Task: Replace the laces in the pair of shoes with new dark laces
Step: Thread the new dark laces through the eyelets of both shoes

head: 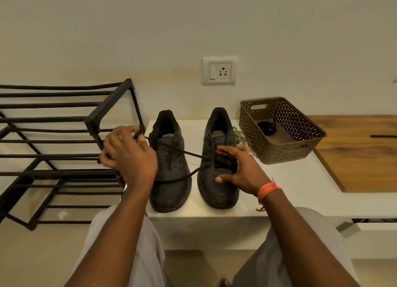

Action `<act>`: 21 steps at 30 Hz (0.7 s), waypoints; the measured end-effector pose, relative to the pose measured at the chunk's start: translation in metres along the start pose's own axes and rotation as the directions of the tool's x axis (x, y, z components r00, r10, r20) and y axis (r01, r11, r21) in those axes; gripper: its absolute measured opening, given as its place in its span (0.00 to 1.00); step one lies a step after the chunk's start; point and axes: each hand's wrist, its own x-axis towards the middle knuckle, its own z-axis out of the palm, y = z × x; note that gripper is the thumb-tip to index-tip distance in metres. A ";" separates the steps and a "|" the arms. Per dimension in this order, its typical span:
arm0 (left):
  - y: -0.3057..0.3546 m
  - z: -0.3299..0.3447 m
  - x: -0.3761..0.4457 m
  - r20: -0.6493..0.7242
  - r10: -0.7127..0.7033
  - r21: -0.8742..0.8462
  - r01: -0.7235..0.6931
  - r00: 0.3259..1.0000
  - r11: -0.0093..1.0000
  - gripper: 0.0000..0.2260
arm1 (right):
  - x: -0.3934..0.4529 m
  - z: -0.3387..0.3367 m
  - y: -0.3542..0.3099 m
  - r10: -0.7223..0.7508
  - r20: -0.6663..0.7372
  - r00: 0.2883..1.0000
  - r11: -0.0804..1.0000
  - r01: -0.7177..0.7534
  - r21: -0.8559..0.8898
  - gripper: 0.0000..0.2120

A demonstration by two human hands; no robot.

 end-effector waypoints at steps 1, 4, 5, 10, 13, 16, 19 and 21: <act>0.003 0.003 -0.006 0.068 0.105 -0.004 -0.105 0.992 0.994 0.15 | 0.000 0.001 0.000 -0.001 -0.006 1.000 1.000 0.001 0.000 0.41; 0.021 0.010 -0.029 0.320 0.462 -0.099 -0.456 0.827 0.885 0.16 | -0.002 0.002 0.001 0.004 -0.033 0.999 1.000 -0.004 -0.010 0.41; 0.027 0.013 -0.036 0.421 0.521 -0.109 -0.529 0.742 0.842 0.16 | -0.003 0.002 0.000 0.007 -0.040 0.999 1.000 -0.008 -0.013 0.41; 0.042 0.022 -0.057 0.663 0.404 -0.023 -0.523 0.630 0.852 0.17 | -0.007 0.002 -0.002 0.009 -0.055 0.998 1.000 -0.009 -0.012 0.41; 0.031 0.029 -0.040 0.458 0.382 -0.030 -0.415 0.803 0.909 0.11 | -0.006 0.000 -0.003 0.023 -0.044 0.999 0.999 -0.024 -0.021 0.40; 0.008 0.015 -0.003 0.100 0.094 -0.057 -0.088 0.991 0.994 0.08 | -0.004 -0.002 -0.003 0.022 -0.043 0.999 1.000 -0.023 -0.017 0.40; -0.013 -0.006 0.017 -0.029 -0.101 -0.036 0.099 0.995 0.994 0.08 | -0.003 -0.002 -0.001 0.018 -0.039 0.999 1.000 -0.018 0.006 0.40; -0.016 -0.007 0.015 0.039 -0.084 0.018 0.083 0.996 0.996 0.07 | -0.003 -0.002 -0.001 0.019 -0.032 0.999 1.000 -0.019 0.008 0.41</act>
